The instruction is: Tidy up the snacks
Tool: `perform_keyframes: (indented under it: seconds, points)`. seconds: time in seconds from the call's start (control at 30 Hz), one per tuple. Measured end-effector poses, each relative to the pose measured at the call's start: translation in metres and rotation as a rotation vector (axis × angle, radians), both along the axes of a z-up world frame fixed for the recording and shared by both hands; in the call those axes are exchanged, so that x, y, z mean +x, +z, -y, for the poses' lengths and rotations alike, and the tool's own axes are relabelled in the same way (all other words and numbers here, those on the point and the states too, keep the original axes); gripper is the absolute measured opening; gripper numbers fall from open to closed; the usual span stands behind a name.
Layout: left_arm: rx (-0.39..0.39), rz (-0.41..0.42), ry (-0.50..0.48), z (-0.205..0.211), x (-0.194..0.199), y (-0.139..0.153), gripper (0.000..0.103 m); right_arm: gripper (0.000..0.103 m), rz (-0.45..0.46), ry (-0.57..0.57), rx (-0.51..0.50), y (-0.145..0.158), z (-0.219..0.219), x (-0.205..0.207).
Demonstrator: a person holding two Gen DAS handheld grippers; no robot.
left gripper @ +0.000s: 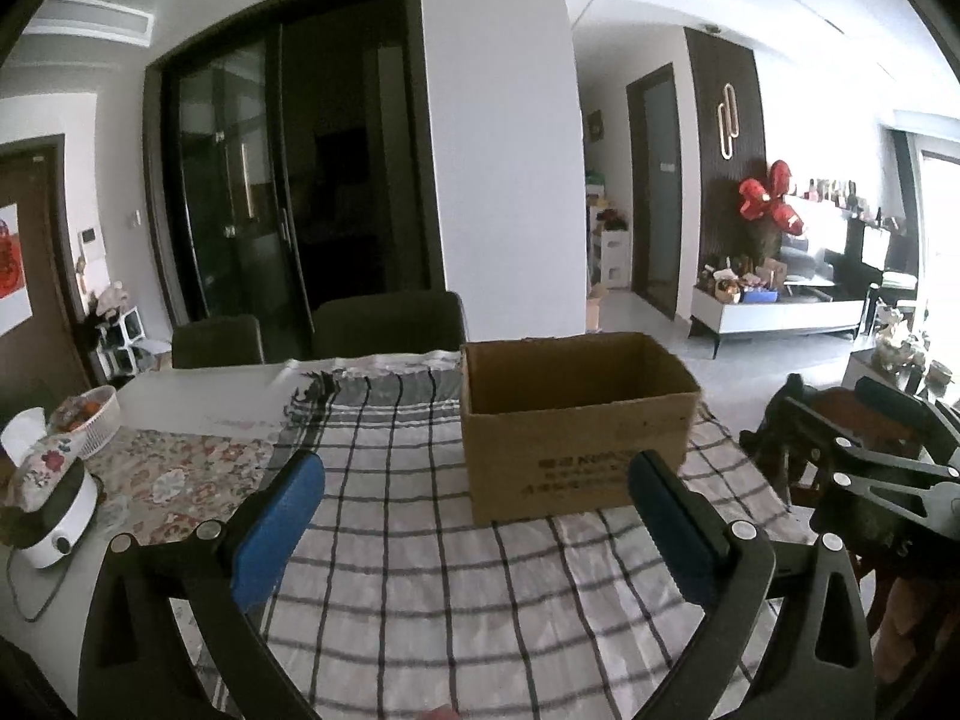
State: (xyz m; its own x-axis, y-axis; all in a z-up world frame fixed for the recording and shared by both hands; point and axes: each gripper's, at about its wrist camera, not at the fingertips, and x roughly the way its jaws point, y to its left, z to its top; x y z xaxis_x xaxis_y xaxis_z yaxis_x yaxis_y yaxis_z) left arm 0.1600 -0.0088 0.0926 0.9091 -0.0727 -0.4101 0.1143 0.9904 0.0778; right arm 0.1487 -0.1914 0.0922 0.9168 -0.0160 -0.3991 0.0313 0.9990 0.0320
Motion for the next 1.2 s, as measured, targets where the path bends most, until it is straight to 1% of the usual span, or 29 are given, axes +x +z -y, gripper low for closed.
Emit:
perform_keyframes:
  seconds: [0.1,0.3,0.43,0.53,0.77,1.03,1.2]
  points:
    - [0.005,0.016,0.000,0.000,-0.024,0.005,0.103,0.092,0.019,-0.013,0.008,0.004,0.001,-0.028]
    - [-0.019,0.057,-0.014,-0.003,-0.071,0.011,0.103,0.095,0.048,-0.006,0.019,0.007,0.000,-0.080]
    - [-0.019,0.089,-0.014,-0.003,-0.093,0.014,0.103,0.095,0.065,-0.004,0.028,0.006,-0.001,-0.106]
    - [-0.021,0.098,-0.025,-0.003,-0.105,0.013,0.103,0.095,0.085,-0.010,0.030,0.007,0.000,-0.122]
    - [-0.037,0.097,-0.041,-0.003,-0.126,0.009,0.103,0.095,0.089,-0.028,0.024,0.005,0.001,-0.146]
    - [-0.026,0.111,-0.045,-0.001,-0.136,0.011,0.103,0.095,0.109,-0.026,0.023,0.006,-0.001,-0.164]
    - [-0.019,0.098,-0.048,0.001,-0.137,0.007,0.103,0.095,0.102,-0.027,0.027,0.004,0.000,-0.168]
